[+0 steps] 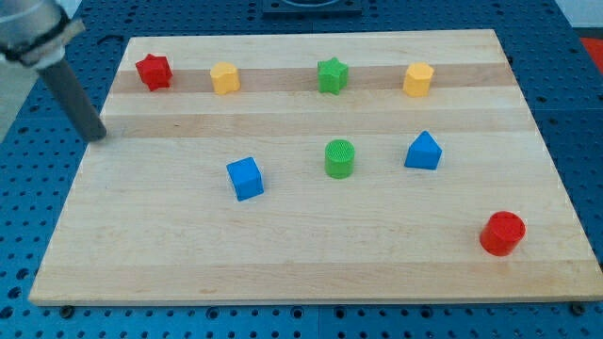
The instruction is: Push red star towards center left
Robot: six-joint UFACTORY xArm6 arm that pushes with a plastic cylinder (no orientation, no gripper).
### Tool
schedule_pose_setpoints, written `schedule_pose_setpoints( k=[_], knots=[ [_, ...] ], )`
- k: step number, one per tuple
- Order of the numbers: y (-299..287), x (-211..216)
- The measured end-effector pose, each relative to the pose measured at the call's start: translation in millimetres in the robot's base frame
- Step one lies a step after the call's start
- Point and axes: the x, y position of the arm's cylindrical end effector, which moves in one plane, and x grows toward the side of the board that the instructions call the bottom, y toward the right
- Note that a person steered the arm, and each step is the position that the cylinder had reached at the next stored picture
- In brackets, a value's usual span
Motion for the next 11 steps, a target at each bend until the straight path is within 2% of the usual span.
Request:
schedule_pose_setpoints(
  k=[1,2,3,4,6,7,11],
  knots=[
    [-2,-43],
    [-2,-121],
    [16,-180],
    [56,-181],
    [73,-178],
    [70,-154],
    [69,-17]
  ],
)
